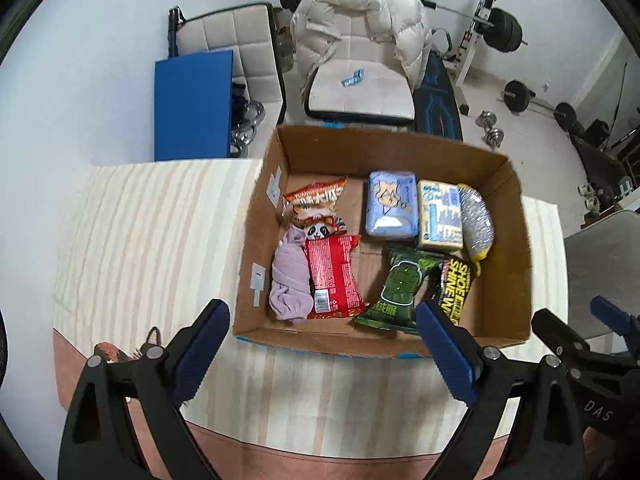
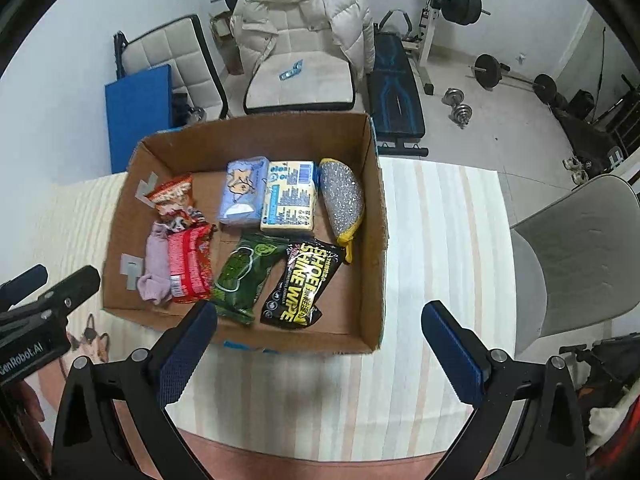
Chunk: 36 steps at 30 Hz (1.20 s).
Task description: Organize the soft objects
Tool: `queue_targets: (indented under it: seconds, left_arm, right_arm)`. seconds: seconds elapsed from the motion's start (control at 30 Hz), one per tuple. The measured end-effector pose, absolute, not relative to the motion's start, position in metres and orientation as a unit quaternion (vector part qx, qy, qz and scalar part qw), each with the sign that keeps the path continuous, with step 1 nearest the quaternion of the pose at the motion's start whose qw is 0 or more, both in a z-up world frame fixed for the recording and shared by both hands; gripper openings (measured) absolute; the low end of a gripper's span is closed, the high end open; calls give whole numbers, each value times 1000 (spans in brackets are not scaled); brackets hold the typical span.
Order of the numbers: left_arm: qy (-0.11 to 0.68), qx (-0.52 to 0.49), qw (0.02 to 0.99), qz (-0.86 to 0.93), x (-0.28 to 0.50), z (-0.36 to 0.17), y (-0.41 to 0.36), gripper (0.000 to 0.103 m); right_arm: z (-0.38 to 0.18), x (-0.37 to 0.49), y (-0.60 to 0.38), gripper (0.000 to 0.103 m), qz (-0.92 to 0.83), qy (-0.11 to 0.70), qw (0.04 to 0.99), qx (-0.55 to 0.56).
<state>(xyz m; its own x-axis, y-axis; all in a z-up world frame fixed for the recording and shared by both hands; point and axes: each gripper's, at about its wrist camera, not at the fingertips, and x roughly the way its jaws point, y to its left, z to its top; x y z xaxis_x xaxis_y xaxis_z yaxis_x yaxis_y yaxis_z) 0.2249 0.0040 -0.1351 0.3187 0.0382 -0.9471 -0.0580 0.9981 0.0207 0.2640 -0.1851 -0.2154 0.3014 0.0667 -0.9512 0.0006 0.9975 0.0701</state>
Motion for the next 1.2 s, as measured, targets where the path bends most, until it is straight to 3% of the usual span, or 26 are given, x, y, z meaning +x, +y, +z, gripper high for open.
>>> queue_targets:
  seconds: [0.67,1.2]
  left_arm:
    - [484,9,875,18,94,3,-20,96]
    - [460,2,888,20,33,43,-15,96]
  right_arm:
    - [-51,103,-201,103,29,469,882,33]
    - [1,27,-199,103,47,444,895,10]
